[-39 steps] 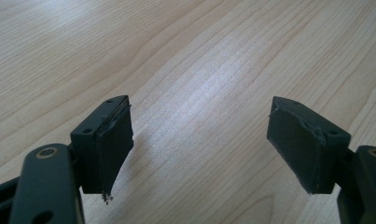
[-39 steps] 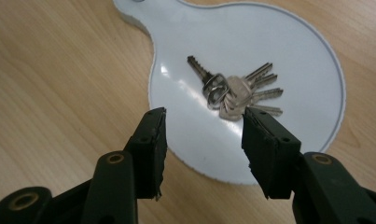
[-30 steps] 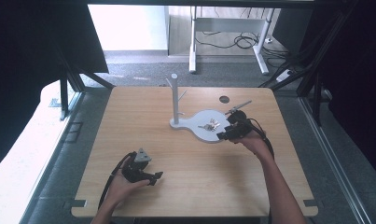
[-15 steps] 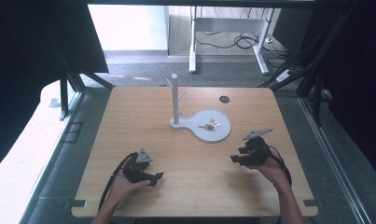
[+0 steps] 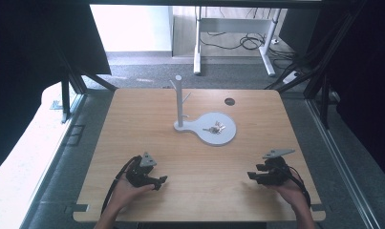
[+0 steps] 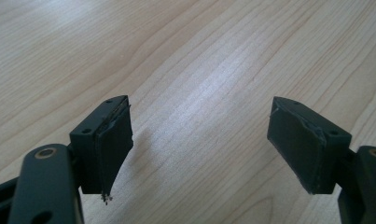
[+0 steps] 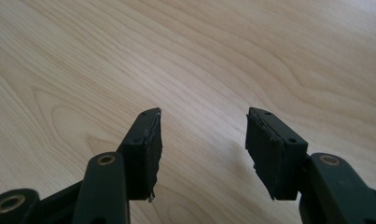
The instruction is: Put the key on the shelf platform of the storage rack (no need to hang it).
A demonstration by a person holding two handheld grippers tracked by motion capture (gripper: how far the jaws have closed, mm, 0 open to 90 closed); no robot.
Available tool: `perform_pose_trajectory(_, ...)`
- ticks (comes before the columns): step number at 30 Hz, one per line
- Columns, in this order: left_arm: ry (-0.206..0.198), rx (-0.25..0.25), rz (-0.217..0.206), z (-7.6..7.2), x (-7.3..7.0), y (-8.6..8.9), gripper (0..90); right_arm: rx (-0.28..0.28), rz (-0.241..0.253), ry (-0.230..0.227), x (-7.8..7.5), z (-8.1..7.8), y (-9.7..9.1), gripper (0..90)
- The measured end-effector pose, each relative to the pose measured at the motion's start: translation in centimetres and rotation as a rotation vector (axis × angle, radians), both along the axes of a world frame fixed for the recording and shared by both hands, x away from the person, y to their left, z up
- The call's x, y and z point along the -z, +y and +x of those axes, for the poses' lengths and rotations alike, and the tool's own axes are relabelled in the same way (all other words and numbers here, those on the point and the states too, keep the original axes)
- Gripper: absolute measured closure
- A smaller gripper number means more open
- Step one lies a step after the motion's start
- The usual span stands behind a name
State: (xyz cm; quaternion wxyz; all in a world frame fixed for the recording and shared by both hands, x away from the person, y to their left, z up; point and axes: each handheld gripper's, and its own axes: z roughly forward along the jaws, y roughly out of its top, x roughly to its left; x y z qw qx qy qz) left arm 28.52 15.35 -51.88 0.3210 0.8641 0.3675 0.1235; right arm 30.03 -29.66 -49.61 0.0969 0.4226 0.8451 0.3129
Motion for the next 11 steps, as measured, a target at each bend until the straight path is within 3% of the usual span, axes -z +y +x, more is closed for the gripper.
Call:
perform_pose_trajectory(5, -0.016, 0.010, -0.015, -0.3, -0.7, 0.0, 22.4, 0.029, 0.019, 0.003, 0.5, -0.4, -0.7, 46.0)
perform_pose_trajectory(11, -0.017, 0.019, -0.014, -0.4, -0.8, -0.3, 22.2, 0.040, 0.007, -0.018, 1.3, 0.0, -0.6, 44.5)
